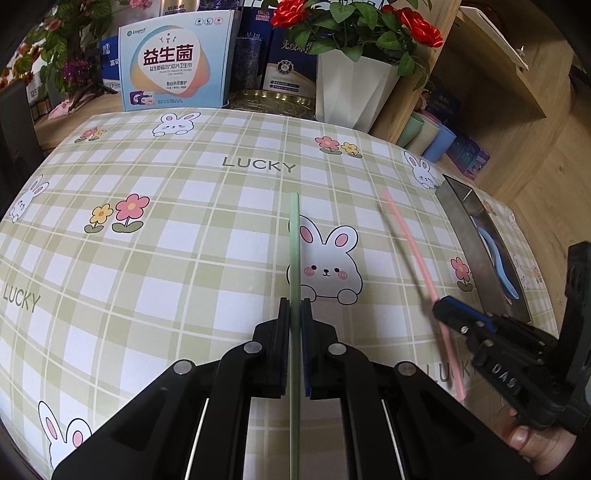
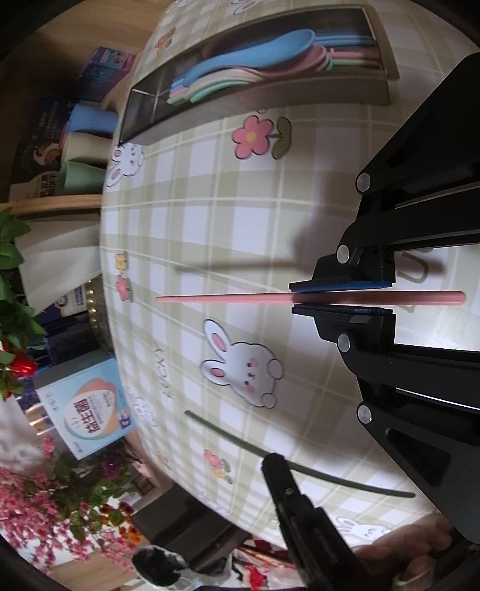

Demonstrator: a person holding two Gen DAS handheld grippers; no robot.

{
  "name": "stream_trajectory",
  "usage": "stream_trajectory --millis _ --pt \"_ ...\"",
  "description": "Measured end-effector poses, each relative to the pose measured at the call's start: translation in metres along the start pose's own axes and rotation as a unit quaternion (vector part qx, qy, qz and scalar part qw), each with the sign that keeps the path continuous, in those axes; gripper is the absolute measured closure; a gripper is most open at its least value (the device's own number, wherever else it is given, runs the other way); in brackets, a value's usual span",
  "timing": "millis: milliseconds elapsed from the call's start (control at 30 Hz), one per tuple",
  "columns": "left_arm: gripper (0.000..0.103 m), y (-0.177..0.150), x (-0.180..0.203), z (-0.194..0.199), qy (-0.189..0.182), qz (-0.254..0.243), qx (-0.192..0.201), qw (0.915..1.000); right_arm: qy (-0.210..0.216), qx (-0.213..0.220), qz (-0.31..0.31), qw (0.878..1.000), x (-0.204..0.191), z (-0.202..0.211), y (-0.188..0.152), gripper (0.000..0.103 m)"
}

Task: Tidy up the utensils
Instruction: 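Drop the green chopstick into the tray with the left gripper while the right carries the pink one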

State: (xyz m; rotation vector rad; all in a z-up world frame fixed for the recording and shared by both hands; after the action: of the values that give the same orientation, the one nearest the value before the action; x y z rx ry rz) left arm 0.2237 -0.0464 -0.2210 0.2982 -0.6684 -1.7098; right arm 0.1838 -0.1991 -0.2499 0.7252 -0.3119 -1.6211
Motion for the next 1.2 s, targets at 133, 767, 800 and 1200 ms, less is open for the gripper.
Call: stream_trajectory --millis 133,767,800,1200 --pt "0.097 0.005 0.004 0.001 0.001 -0.003 0.000 1.0000 -0.003 0.024 -0.005 1.000 0.010 0.015 0.011 0.097" --pt "0.097 0.043 0.095 -0.007 -0.060 -0.012 -0.020 0.9979 -0.123 0.029 -0.035 0.991 0.178 0.060 0.043 0.097" --pt "0.097 0.045 0.101 -0.008 -0.062 -0.015 -0.021 0.9977 -0.123 0.028 -0.039 0.991 0.181 0.060 0.041 0.097" --pt "0.097 0.055 0.152 -0.016 -0.096 -0.032 -0.038 0.9942 -0.102 0.014 -0.090 0.991 0.194 0.054 0.033 0.097"
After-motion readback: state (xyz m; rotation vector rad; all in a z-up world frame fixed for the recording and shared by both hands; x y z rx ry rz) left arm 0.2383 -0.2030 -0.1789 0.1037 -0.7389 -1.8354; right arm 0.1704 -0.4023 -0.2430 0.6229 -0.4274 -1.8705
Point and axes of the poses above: each gripper's, at about its wrist camera, not at the fingertips, and z roughly against the way its jaws point, x to its right, y to its top, the point moved 6 cm from there along -z, roughly the way its jaws point, and after that the axes turned 4 degrees about y, right-handed, at the moved point
